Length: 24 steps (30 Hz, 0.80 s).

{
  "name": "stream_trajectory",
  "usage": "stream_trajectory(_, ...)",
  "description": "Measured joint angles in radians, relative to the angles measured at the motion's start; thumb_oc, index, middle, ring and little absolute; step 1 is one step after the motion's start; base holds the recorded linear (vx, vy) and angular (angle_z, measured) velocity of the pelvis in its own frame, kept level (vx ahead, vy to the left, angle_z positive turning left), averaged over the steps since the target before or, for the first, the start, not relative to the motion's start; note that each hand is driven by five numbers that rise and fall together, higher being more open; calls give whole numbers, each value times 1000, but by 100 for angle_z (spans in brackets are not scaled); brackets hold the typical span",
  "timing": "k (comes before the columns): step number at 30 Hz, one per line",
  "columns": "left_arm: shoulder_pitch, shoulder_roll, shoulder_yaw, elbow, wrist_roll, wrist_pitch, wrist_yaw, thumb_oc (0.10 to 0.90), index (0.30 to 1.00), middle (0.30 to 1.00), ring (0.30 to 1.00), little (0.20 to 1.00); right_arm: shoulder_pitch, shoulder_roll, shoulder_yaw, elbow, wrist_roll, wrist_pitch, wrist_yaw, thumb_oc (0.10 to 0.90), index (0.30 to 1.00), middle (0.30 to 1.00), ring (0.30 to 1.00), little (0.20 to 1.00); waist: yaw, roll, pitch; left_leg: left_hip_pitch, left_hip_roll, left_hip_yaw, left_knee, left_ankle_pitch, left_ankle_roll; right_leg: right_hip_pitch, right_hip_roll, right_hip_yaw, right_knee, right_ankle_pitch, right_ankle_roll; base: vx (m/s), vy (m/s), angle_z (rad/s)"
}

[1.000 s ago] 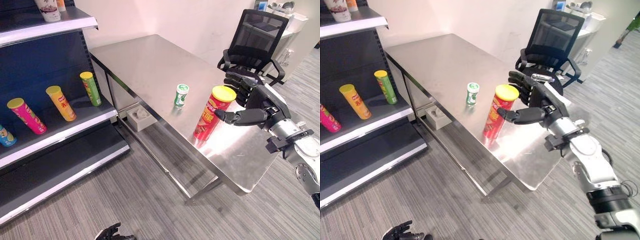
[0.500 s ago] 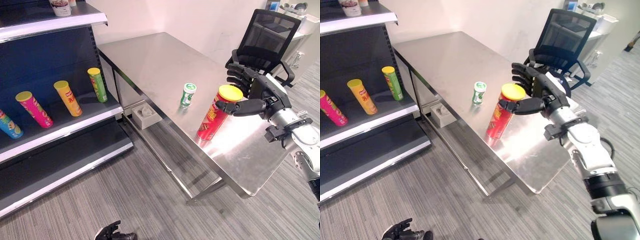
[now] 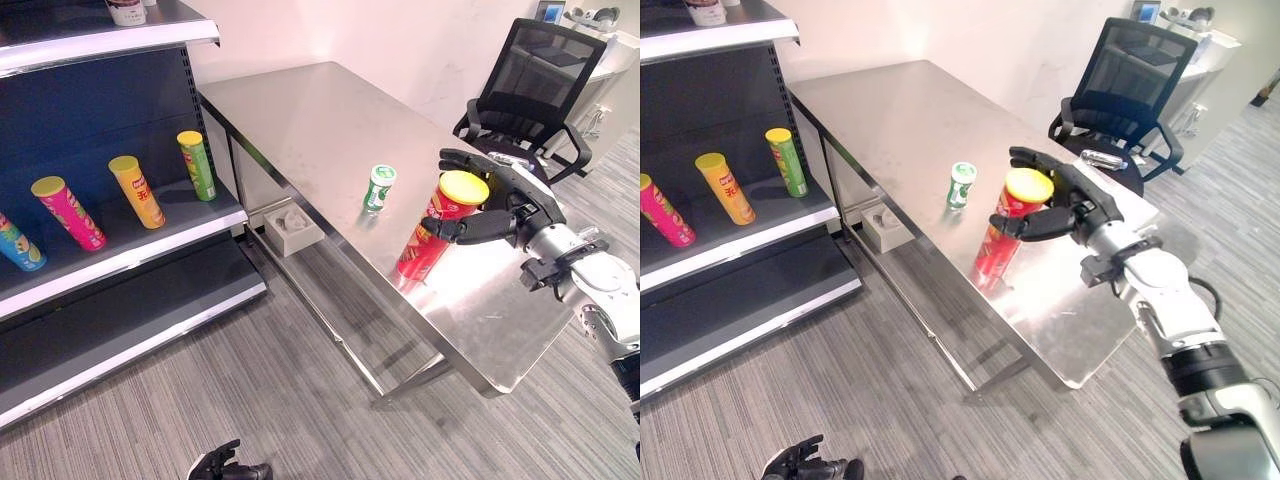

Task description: Put the goods on the table back onto the shelves and tidy them up.

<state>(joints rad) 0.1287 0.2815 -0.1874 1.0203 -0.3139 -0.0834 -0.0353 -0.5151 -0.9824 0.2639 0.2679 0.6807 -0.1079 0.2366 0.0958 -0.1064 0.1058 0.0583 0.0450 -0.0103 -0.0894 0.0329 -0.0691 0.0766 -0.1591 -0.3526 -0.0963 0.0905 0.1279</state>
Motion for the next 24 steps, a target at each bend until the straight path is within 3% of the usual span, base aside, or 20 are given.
stream_trajectory(1, 0, 0, 0, 0, 0, 0, 0, 800, 900, 900, 900, 900, -1, -2, 3, 2, -1, 0, 0, 587, 580, 580, 580, 580, -1, 0, 0, 0, 0, 0, 0, 0, 0, 0, 0, 0, 0, 0, 0, 0, 0, 0)
stream_trajectory(2, -2, 1, -1, 0, 0, 0, 0, 800, 900, 900, 900, 900, -1, -16, 7, 4, -1, 0, 0, 400, 300, 300, 300, 300, 0, 0, 0, 0, 0, 0, 0, 0, 0, 0, 0, 0, 0, 0, 0, 0, 0, 0)
stream_trajectory(6, -3, 1, -2, -1, 0, 0, 0, 800, 900, 900, 900, 900, -47, -56, 62, 23, -24, 2, 2, 400, 300, 300, 300, 300, -2, 0, 0, 2, 0, 2, 0, 0, 0, 0, 0, 1, 0, 0, 0, -3, 2, -2)
stream_trajectory(20, -3, 1, 1, 3, 0, 0, 3, 800, 900, 900, 900, 900, -49, -58, 63, 39, -95, 13, -21, 400, 300, 300, 300, 300, 1, 1, 1, 2, -1, 0, 0, 2, 1, 2, -1, 0, 0, 0, 0, -2, -5, 0)
stream_trajectory(24, -3, -3, 12, 2, 0, 0, 4, 800, 900, 900, 900, 900, -50, -42, 17, -10, -98, 12, -63, 400, 300, 300, 300, 300, 4, 17, 12, 6, 6, -10, 0, 6, 0, 11, 1, -3, 0, -1, -1, -20, -64, 6)
